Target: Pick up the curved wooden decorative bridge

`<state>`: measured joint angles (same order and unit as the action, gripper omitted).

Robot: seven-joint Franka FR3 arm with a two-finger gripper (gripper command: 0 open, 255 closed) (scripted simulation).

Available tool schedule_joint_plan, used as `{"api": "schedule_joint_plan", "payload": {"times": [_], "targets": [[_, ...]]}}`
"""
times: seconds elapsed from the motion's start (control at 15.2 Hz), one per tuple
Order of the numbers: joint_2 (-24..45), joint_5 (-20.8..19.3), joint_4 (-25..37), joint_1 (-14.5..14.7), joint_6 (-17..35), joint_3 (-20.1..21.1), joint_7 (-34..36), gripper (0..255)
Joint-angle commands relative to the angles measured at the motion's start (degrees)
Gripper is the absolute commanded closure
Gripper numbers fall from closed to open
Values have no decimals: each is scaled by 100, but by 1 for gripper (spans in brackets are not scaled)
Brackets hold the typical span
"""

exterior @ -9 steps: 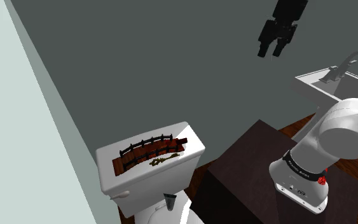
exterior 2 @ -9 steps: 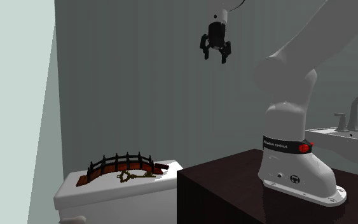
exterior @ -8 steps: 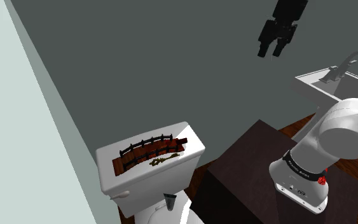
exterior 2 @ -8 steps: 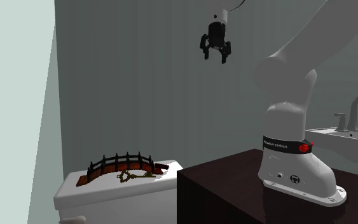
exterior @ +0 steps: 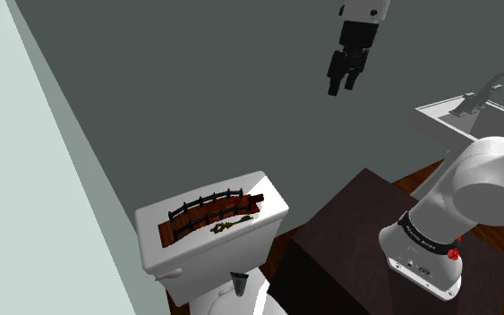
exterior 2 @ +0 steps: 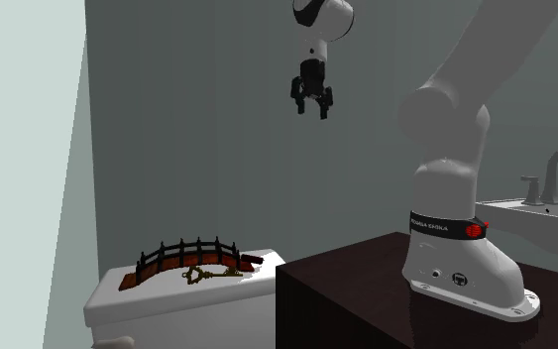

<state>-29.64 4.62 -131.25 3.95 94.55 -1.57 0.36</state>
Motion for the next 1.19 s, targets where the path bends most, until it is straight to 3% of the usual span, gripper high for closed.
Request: {"api": "schedule_joint_plan", "payload": {"times": [0.0,1.12], "targets": [[397,-33,62,115,306,49,-244,0],[3633,-619,1405,930,1962,745,-1684,0]]}}
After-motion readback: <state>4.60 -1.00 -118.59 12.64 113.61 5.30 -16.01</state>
